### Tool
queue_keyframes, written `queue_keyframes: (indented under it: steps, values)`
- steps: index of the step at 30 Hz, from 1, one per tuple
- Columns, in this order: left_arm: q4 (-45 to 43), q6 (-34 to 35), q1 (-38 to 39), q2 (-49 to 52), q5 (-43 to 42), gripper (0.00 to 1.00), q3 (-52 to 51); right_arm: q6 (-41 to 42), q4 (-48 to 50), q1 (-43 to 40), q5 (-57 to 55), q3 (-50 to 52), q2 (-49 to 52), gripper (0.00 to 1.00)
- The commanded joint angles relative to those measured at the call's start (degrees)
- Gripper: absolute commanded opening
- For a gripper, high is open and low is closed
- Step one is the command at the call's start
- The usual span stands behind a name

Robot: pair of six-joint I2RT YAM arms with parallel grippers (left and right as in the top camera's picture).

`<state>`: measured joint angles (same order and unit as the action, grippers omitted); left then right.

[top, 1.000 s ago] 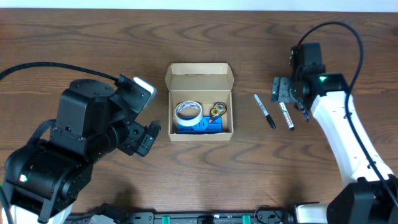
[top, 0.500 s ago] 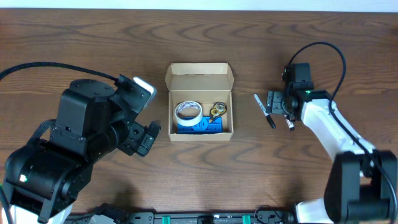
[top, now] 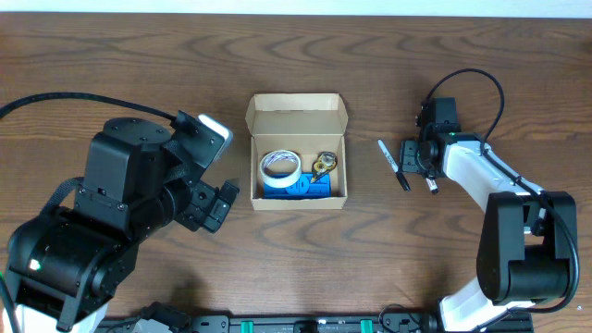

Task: Pack container
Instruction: 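Grasp the black marker with the right gripper and lift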

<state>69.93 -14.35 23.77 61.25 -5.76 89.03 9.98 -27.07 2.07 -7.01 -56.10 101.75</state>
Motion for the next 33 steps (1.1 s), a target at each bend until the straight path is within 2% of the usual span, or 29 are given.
queue_keyframes:
  steps: [1, 20, 33]
  values:
    - [0.0, 0.6, -0.2, 0.0, 0.4, 0.95, 0.8, -0.5, 0.5, -0.8, 0.7, 0.5, 0.6, 0.65]
    - [0.0, 0.6, -0.2, 0.0, 0.4, 0.95, 0.8, -3.4, 3.1, -3.2, 4.5, 0.7, 2.5, 0.61]
    - [0.0, 0.6, -0.2, 0.0, 0.4, 0.95, 0.8, -3.2, 3.3, -3.2, 4.5, 0.7, 2.5, 0.24]
